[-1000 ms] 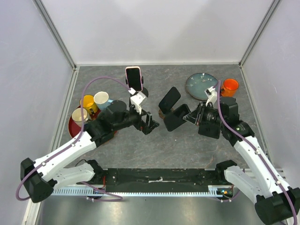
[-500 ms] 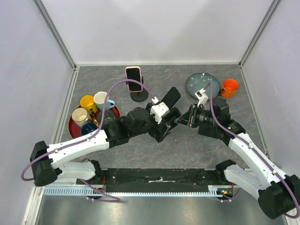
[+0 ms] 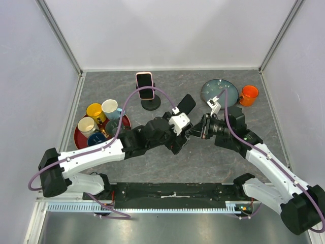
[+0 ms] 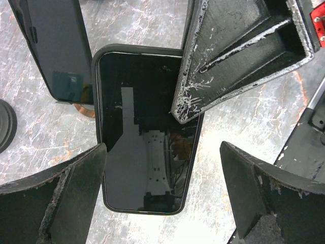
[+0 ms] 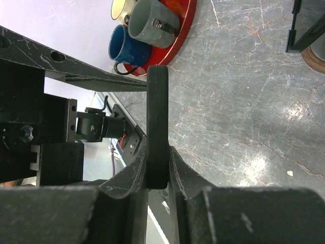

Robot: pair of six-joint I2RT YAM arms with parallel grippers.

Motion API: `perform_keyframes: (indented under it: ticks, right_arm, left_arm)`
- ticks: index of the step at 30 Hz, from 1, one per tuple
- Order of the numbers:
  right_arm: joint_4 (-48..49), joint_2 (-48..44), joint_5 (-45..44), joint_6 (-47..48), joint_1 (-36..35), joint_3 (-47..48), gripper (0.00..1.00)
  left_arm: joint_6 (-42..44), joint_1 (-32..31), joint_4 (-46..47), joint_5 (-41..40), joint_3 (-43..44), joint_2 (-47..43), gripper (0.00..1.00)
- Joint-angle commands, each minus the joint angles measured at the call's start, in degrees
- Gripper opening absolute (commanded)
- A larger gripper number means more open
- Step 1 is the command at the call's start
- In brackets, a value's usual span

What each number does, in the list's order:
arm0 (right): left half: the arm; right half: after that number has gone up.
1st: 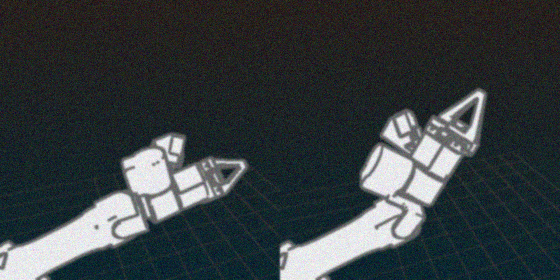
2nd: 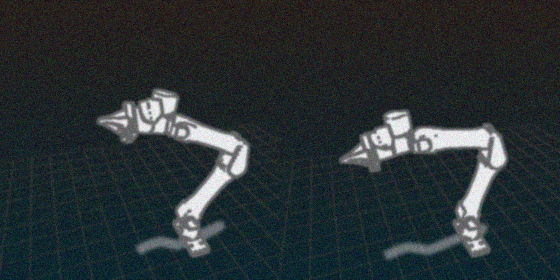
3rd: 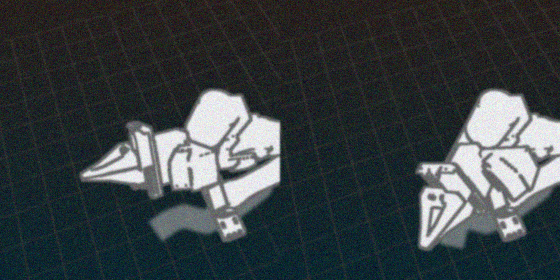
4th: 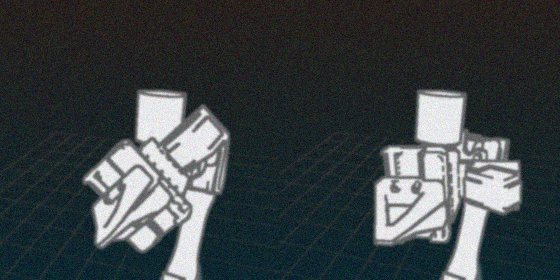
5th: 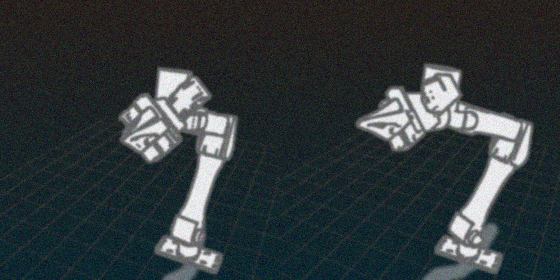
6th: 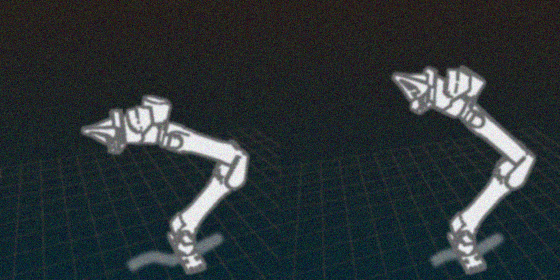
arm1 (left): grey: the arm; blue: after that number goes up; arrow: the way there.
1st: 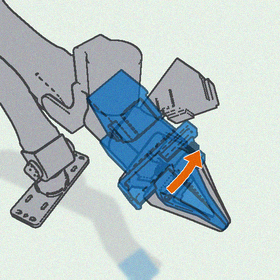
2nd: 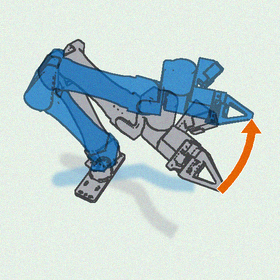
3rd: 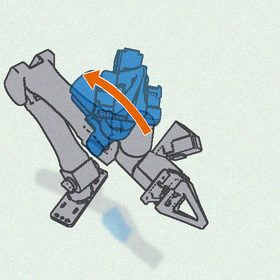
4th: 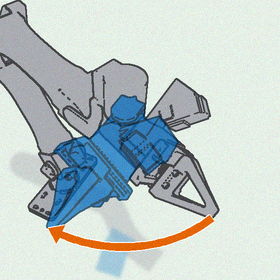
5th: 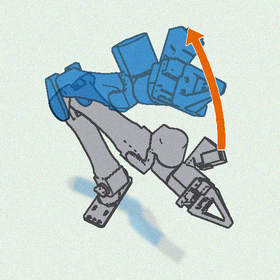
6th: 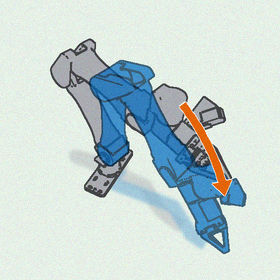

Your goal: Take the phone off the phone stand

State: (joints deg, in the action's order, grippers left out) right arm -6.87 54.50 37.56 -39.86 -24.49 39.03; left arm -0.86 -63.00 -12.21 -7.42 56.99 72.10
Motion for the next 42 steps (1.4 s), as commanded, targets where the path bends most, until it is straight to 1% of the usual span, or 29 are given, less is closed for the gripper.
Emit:
perform_keyframes:
  ticks: [1, 5, 9, 14, 15, 16, 18, 20, 24, 27, 31, 35, 42]
  right_arm:
    - [6.4, 0.1, 2.2, -1.5, -0.8, 0.4, 0.00]
    - [6.4, 0.4, 2.1, -1.6, -1.4, 0.3, 0.00]
    - [6.4, 0.7, 1.9, -1.6, -2.0, 0.3, 0.00]
    - [6.5, 0.7, 1.7, -1.8, -2.2, 0.1, 0.00]
    - [6.4, 0.7, 1.6, -1.9, -2.2, 0.1, 0.00]
    - [6.5, 0.7, 1.5, -1.8, -2.2, 0.1, 0.00]
    - [6.5, 0.7, 1.2, -2.1, -2.3, -0.1, 0.00]
    - [6.5, 0.8, 1.2, -2.0, -2.2, -0.1, 0.00]
    - [6.5, 1.0, 1.4, -2.2, -2.2, 0.1, 0.00]
    - [8.1, 1.2, 1.8, -2.4, -2.3, 0.2, 0.00]
    - [8.6, 1.2, 2.3, -2.8, -2.4, 0.1, 0.00]
    - [8.9, 1.5, 2.4, -2.9, -2.3, -0.1, 0.00]
    - [10.4, 1.8, 3.2, -4.0, -2.4, -0.9, 0.00]
  left_arm:
    - [2.7, -1.0, -1.5, -4.3, 3.3, 1.7, 1.00]
    - [2.7, -1.4, -2.2, -7.4, 3.8, 2.8, 1.00]
    - [2.0, -1.7, -2.1, -12.3, 3.7, 3.2, 1.00]
    - [1.5, -1.7, -1.9, -15.4, 3.4, 2.2, 1.00]
    - [1.4, -1.7, -1.9, -17.4, 3.2, 1.9, 1.00]
    - [-0.2, -1.7, -1.8, -18.2, 3.0, 1.7, 1.00]
    - [-0.5, -1.7, -1.7, -19.7, 2.6, 0.8, 1.00]
    - [-0.4, -1.7, -1.4, -18.8, 2.3, 0.2, 1.00]
    - [0.1, -1.7, -1.0, -11.9, 1.8, 0.0, 1.00]
    - [-0.1, -1.7, -0.7, -9.3, 2.0, 0.8, 1.00]
    - [-0.1, -1.7, -1.2, -9.5, 2.2, 2.3, 1.00]
    - [0.0, -1.7, -1.2, -9.8, 2.3, 2.5, 0.94]
    - [0.0, -1.7, -2.8, -9.8, 2.9, 4.5, 0.91]
